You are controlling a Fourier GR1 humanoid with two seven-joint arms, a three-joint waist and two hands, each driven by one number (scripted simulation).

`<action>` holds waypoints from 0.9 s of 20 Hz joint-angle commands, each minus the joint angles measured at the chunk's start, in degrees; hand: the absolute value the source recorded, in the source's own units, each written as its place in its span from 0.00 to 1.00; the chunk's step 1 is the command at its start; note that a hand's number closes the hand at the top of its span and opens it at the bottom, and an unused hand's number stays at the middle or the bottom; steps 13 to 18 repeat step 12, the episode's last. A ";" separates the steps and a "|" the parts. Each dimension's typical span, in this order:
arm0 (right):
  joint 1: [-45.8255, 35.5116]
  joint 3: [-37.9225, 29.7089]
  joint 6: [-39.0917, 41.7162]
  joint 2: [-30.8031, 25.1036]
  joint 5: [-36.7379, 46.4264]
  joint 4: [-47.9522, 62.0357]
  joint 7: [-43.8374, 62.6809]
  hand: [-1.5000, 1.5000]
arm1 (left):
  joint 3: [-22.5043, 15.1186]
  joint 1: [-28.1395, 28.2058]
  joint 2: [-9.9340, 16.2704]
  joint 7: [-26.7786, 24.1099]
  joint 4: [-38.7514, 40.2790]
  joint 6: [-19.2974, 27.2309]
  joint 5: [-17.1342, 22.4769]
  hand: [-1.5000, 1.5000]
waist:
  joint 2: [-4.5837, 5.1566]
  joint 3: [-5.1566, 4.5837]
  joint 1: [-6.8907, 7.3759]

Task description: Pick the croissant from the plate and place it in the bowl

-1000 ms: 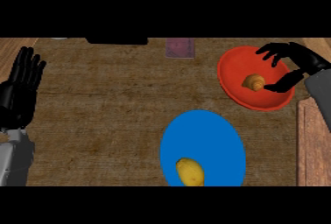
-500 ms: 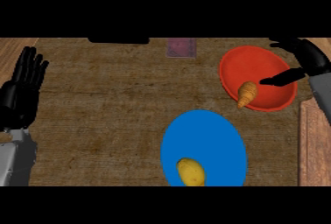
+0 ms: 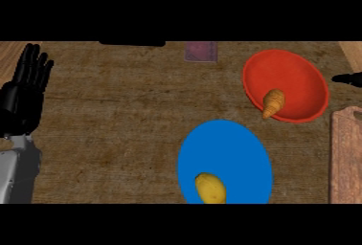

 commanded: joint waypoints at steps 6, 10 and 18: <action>6.38 -5.37 8.29 -9.43 -4.73 2.31 -4.26 0.00 | -0.97 0.54 -0.91 -0.82 -0.32 0.28 -0.78 0.50 | 0.83 0.33 0.84; 7.40 -6.22 13.08 -12.79 -5.53 2.61 -4.65 0.00 | 0.15 0.26 0.30 -1.39 0.70 -1.20 0.37 0.50 | 0.92 0.39 1.11; 8.69 -6.11 14.38 -14.00 -5.33 2.77 -4.99 0.00 | 0.45 -0.16 0.43 -1.23 0.13 -1.56 1.10 0.50 | 1.09 0.48 1.46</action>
